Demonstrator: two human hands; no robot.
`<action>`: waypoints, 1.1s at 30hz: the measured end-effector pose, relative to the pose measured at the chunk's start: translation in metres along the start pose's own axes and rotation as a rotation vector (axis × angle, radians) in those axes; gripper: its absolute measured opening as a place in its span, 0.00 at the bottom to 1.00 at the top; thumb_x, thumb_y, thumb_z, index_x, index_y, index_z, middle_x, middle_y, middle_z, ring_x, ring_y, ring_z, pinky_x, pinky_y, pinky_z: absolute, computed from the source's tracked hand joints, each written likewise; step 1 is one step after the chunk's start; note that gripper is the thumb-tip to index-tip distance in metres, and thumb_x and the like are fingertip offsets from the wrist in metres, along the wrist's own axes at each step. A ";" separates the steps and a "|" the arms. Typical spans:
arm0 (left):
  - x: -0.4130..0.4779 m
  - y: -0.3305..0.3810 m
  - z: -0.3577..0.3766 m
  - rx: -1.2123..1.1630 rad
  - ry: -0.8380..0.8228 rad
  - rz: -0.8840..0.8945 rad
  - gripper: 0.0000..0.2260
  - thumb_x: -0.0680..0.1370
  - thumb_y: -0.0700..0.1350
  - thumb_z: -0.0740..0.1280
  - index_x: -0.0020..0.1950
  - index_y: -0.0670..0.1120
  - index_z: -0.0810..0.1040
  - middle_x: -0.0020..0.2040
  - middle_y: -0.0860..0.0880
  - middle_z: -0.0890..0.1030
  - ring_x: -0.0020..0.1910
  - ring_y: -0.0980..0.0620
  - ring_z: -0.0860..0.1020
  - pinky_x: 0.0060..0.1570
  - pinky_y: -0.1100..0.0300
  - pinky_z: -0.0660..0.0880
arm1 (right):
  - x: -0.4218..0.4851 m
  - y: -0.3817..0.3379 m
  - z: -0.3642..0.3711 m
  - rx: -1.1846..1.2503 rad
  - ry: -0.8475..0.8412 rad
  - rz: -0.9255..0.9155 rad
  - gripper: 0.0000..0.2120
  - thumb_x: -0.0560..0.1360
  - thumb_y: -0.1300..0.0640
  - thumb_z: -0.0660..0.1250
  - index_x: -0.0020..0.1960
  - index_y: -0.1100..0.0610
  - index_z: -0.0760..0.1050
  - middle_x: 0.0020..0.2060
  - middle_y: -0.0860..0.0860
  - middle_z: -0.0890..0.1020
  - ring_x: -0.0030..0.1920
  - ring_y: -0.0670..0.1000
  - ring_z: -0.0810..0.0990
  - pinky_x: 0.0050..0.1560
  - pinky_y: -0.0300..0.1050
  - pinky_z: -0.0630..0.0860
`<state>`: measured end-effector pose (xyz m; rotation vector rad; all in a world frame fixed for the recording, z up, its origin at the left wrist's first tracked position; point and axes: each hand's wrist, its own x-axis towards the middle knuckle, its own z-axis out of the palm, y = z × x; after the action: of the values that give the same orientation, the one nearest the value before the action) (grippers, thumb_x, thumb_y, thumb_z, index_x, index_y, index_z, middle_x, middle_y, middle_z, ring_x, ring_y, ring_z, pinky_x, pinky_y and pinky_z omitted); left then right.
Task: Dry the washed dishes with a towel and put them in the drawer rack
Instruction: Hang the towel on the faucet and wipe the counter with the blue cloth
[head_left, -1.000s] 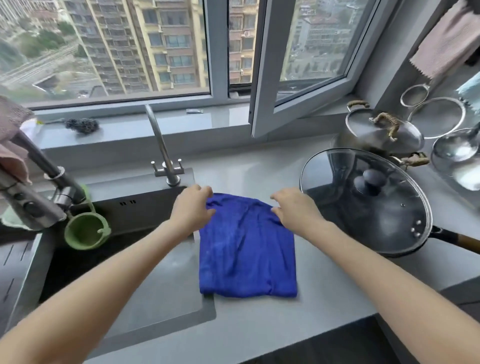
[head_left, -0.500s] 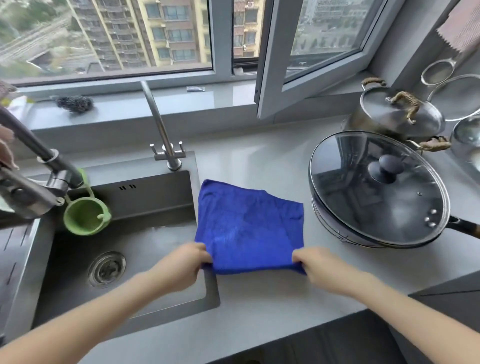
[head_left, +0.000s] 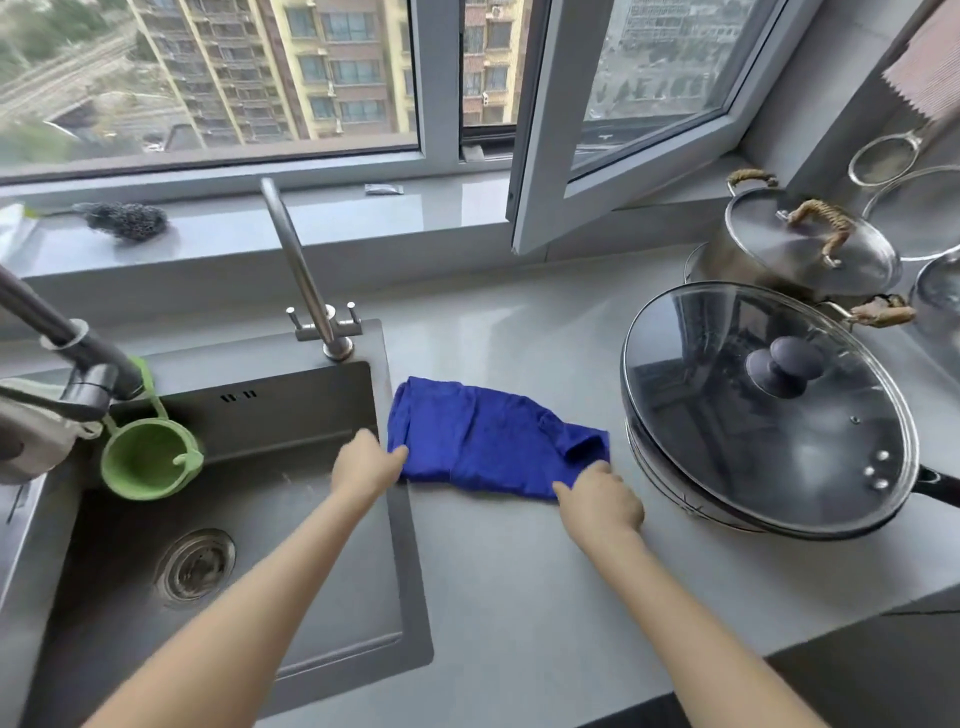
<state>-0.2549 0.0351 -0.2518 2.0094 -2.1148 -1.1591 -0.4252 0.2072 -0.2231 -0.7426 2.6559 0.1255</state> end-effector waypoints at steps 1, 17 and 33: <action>-0.002 -0.005 0.006 -0.071 -0.023 -0.037 0.14 0.74 0.48 0.67 0.50 0.39 0.72 0.47 0.43 0.77 0.44 0.43 0.76 0.41 0.54 0.71 | 0.003 0.001 0.007 0.144 -0.021 0.098 0.31 0.77 0.46 0.64 0.70 0.64 0.58 0.63 0.60 0.72 0.60 0.59 0.76 0.52 0.47 0.74; 0.007 -0.015 -0.006 -0.694 -0.123 -0.237 0.13 0.81 0.44 0.55 0.36 0.45 0.67 0.34 0.45 0.68 0.30 0.50 0.65 0.30 0.61 0.64 | -0.023 -0.101 -0.003 0.263 0.123 -0.596 0.30 0.76 0.47 0.62 0.76 0.47 0.57 0.60 0.51 0.73 0.59 0.55 0.71 0.58 0.47 0.68; 0.034 0.011 -0.035 -0.669 0.092 -0.192 0.06 0.77 0.40 0.60 0.50 0.44 0.76 0.43 0.47 0.76 0.44 0.47 0.76 0.48 0.53 0.78 | 0.081 -0.165 -0.097 1.418 -0.478 -0.013 0.04 0.69 0.69 0.68 0.39 0.62 0.75 0.37 0.55 0.79 0.42 0.55 0.78 0.46 0.47 0.77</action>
<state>-0.2539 -0.0128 -0.2372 1.8960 -1.2577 -1.5005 -0.4357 0.0089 -0.1619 -0.1620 1.6304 -1.2499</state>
